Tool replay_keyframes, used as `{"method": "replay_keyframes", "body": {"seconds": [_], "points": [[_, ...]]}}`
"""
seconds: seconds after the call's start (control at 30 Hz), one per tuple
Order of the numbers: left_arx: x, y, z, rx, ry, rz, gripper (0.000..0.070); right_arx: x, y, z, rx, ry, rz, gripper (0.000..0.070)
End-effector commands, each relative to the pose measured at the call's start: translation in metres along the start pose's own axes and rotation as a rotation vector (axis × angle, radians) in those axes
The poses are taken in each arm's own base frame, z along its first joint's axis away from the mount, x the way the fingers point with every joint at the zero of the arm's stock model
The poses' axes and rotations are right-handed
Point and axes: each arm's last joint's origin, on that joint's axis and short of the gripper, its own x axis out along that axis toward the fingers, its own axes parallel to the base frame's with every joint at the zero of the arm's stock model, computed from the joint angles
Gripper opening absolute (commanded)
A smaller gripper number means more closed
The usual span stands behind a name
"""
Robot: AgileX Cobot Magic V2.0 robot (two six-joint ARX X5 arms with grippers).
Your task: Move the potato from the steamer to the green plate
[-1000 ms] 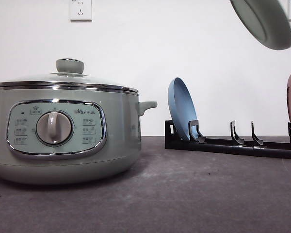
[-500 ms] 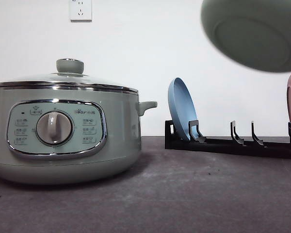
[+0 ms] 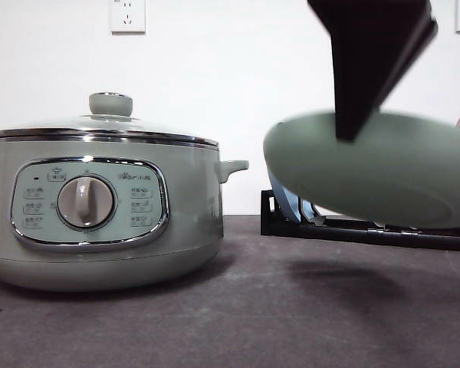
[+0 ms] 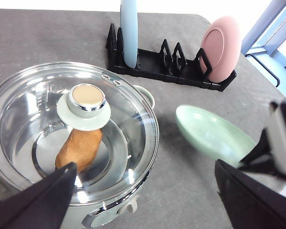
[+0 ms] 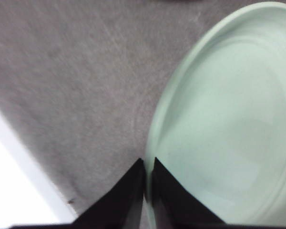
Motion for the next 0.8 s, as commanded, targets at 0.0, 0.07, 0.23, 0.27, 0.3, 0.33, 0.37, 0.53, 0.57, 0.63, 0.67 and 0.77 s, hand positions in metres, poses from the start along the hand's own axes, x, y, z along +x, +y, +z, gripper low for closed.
{"method": "replay_keyframes", "body": {"seconds": [0.0, 0.07, 0.23, 0.27, 0.3, 0.33, 0.37, 0.53, 0.57, 0.63, 0.67, 0.77], "points": [[-0.003, -0.003, 0.006, 0.018, -0.023, -0.004, 0.0595, 0.009, 0.006, 0.003, -0.009, 0.013, -0.026, 0.0005], [-0.003, -0.003, 0.006, 0.018, -0.023, -0.004, 0.0595, 0.018, 0.01, 0.002, -0.022, 0.026, -0.032, 0.0005], [-0.004, -0.003, 0.006, 0.018, -0.023, -0.004, 0.0595, 0.041, 0.019, 0.002, -0.042, 0.053, -0.033, 0.0005], [-0.004, -0.003, 0.006, 0.018, -0.023, -0.004, 0.0595, 0.046, 0.02, 0.002, -0.045, 0.061, -0.039, 0.0005], [-0.004, -0.003, 0.006, 0.018, -0.023, -0.004, 0.0595, 0.05, 0.022, 0.002, -0.049, 0.068, -0.044, 0.0005], [-0.004, -0.003, 0.006, 0.017, -0.023, -0.004, 0.0595, 0.055, 0.023, 0.002, -0.052, 0.077, -0.044, 0.0005], [-0.004, -0.003, 0.006, 0.017, -0.023, -0.004, 0.0595, 0.059, 0.024, 0.002, -0.054, 0.087, -0.043, 0.0005], [-0.004, -0.003, 0.006, 0.018, -0.023, -0.004, 0.0595, 0.078, 0.028, 0.0, -0.061, 0.146, -0.043, 0.0005], [-0.003, -0.003, 0.006, 0.018, -0.023, -0.004, 0.0595, 0.08, 0.029, 0.001, -0.063, 0.15, -0.042, 0.0005], [-0.003, -0.003, 0.006, 0.018, -0.023, -0.004, 0.0595, 0.084, 0.031, 0.003, -0.067, 0.141, -0.033, 0.0005], [-0.003, -0.003, 0.006, 0.018, -0.023, -0.004, 0.0595, 0.085, 0.033, 0.004, -0.068, 0.133, -0.021, 0.0005], [-0.003, -0.003, 0.006, 0.018, -0.023, -0.004, 0.0595, 0.087, 0.037, 0.007, -0.064, 0.107, 0.024, 0.0005]]}}
